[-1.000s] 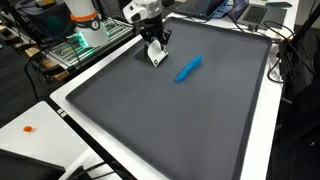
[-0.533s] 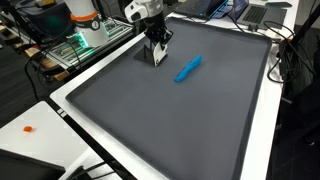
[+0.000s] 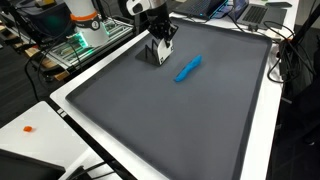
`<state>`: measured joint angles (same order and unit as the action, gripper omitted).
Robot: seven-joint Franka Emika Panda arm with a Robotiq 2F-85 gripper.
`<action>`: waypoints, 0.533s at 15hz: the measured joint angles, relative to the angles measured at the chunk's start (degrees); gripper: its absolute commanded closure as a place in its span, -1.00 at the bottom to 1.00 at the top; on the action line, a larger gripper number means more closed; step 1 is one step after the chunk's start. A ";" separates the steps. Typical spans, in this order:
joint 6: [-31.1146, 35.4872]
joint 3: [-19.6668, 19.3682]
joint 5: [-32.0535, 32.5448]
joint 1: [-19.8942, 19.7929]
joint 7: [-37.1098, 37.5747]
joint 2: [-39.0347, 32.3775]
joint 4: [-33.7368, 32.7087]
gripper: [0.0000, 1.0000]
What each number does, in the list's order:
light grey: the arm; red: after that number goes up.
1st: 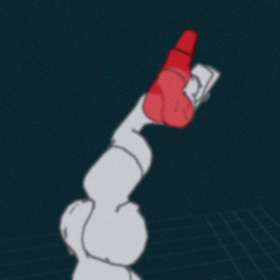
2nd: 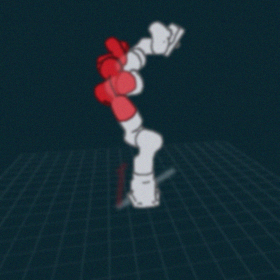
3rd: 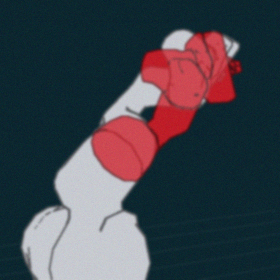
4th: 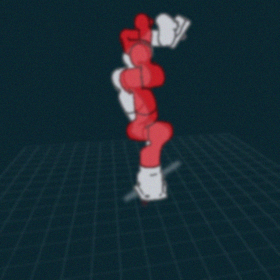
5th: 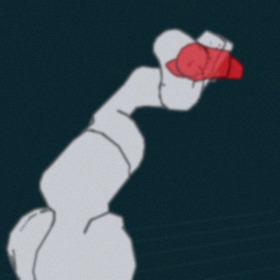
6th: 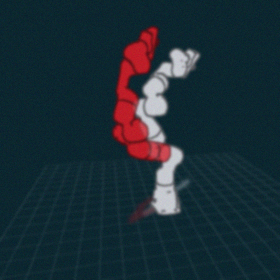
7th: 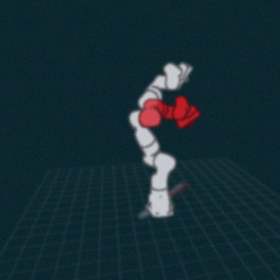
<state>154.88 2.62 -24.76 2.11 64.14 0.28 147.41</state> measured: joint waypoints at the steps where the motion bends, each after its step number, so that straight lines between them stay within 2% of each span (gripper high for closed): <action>1: -0.36 0.01 2.69 0.00 1.15 0.60 -0.59 0.98; 5: -7.36 0.49 13.99 0.10 3.33 2.43 -5.59 0.98; 8: -16.64 1.50 17.28 0.73 -0.16 2.47 -11.77 0.98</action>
<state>138.24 4.12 -7.48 2.84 63.98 2.75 135.64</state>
